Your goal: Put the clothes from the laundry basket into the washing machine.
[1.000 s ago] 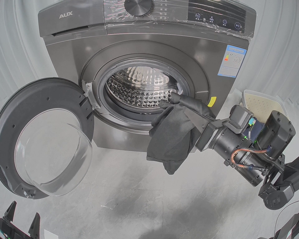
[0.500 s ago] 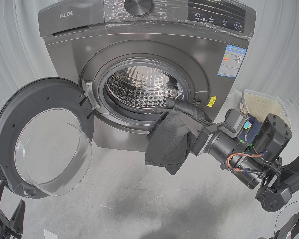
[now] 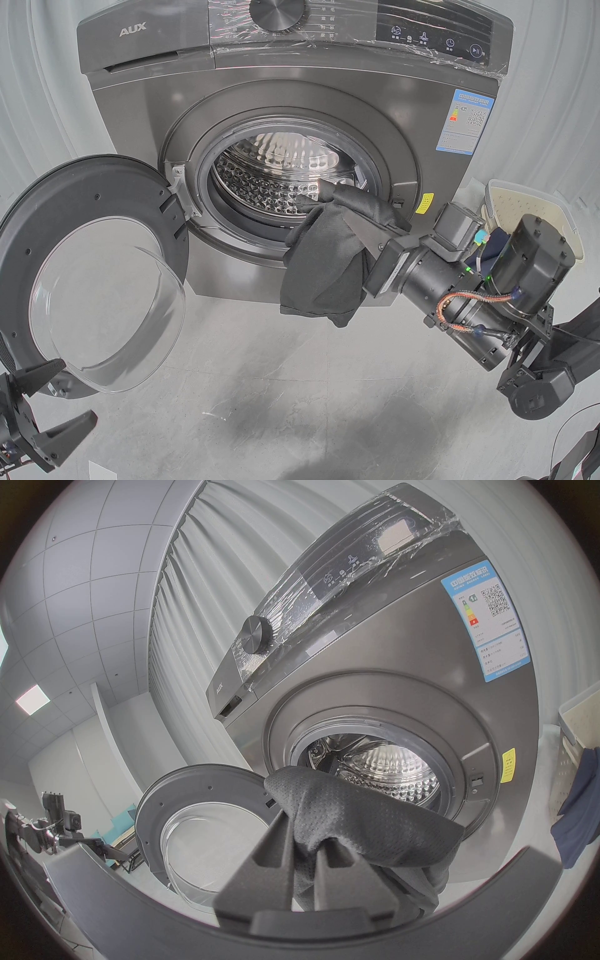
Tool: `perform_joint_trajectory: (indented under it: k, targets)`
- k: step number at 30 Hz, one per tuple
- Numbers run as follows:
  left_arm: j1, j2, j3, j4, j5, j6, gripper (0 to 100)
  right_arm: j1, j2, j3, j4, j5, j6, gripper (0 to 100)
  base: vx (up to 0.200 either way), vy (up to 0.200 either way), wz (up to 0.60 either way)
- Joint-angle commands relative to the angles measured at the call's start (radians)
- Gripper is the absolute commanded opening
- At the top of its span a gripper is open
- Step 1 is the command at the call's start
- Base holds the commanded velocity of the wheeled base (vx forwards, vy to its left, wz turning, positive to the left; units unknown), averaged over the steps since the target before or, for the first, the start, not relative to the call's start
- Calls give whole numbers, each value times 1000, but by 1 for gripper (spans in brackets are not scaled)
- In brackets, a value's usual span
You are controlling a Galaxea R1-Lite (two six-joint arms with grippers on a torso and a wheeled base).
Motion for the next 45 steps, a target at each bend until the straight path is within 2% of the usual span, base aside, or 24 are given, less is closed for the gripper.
perform_joint_trajectory:
  k: [1,2,3,5,7,8,9,10,11,14,17,19,22,33,45]
  targets:
    - [-106,236,-25,-113,-1,4,100,20,82,-53,-2,2,-1,0,0,0,0]
    - [-109,243,-24,-119,0,4,100,20,83,-53,-2,2,-1,0,0,0,0]
    - [-140,299,-24,-173,9,4,100,20,91,-61,-1,2,-1,0,0,0,0]
    - [-204,403,-24,-257,71,13,100,20,100,-75,1,3,-2,0,0,0,0]
    - [-258,457,-27,-296,114,19,100,18,102,-84,2,5,-2,0,0,0,0]
    - [-321,509,-32,-331,149,16,100,18,100,-87,-2,6,-2,0,0,0,0]
    - [-334,521,-33,-339,155,15,100,18,100,-87,-2,6,-2,0,0,0,0]
    - [-391,570,-36,-373,183,10,100,18,94,-87,-2,8,-1,0,0,0,0]
    - [-430,618,-44,-396,190,5,100,18,94,-87,-2,8,-1,0,0,0,0]
    - [-480,717,-70,-446,190,-2,100,21,85,-81,-5,8,-1,0,0,0,0]
    - [-482,770,-82,-483,180,-4,100,21,65,-77,-5,6,-1,0,0,0,0]
    - [-480,842,-93,-546,146,-4,100,20,40,-72,-4,6,1,0,0,0,0]
    - [-469,894,-102,-566,118,-4,100,18,30,-72,-4,6,2,0,0,0,0]
    - [-465,1032,-144,-621,117,-4,100,21,-15,-43,-2,9,2,0,0,0,0]
    - [-425,1259,-214,-774,94,-1,100,47,-13,-38,-4,11,2,0,0,0,0]
